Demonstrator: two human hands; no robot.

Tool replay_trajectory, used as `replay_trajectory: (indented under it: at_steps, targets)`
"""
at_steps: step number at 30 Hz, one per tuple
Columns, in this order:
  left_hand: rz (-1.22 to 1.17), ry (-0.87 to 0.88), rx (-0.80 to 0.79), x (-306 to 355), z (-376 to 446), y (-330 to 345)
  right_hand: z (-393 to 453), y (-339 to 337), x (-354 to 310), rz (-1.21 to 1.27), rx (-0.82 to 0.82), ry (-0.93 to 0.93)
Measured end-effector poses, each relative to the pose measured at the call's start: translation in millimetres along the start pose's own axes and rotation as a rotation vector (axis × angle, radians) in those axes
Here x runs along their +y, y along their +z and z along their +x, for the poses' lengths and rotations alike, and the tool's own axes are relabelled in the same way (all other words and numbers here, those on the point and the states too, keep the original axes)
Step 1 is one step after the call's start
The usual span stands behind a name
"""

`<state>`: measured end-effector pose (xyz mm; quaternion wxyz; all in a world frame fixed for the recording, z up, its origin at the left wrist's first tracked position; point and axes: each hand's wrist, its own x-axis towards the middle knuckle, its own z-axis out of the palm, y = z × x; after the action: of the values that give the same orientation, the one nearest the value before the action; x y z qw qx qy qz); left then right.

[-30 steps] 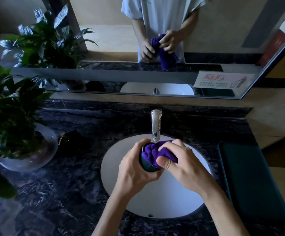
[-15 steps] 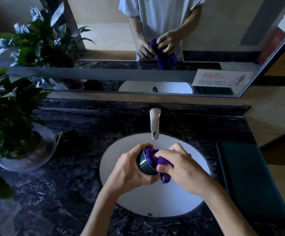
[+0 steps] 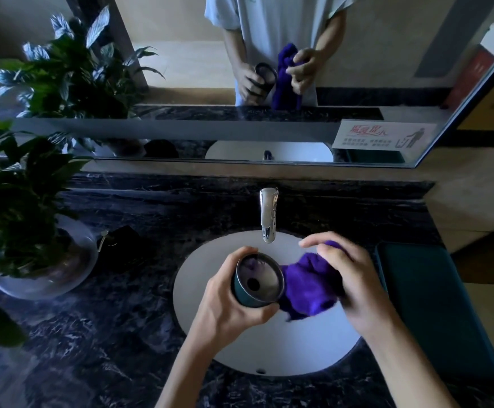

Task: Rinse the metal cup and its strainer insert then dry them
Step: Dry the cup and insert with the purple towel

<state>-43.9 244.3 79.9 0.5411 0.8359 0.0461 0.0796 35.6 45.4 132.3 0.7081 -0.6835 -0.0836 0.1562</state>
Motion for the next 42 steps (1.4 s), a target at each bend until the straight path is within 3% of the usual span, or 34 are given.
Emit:
replay_trajectory:
  at_steps: [5,8,13,24,34,38,42]
  targets:
    - [0.013,0.017,-0.049,3,4,1,-6,3,-13,-0.522,-0.192,-0.071]
    - [0.082,0.026,-0.142,6,8,0,-1,9,-13,-0.822,-0.192,-0.1]
    - [0.172,0.04,-0.212,11,11,4,6,20,-10,-1.039,-0.223,-0.105]
    - [0.161,0.091,-0.308,3,12,15,-2,10,8,-0.821,-0.16,0.016]
    - [0.0,-0.028,-0.359,-6,6,25,-17,-15,-4,-0.552,0.007,0.034]
    - [-0.165,-0.05,-0.393,-3,3,8,-17,-20,-5,-0.481,0.072,0.055]
    - [-0.348,-0.044,-0.529,16,6,-5,-14,-19,-8,-0.459,0.061,0.041]
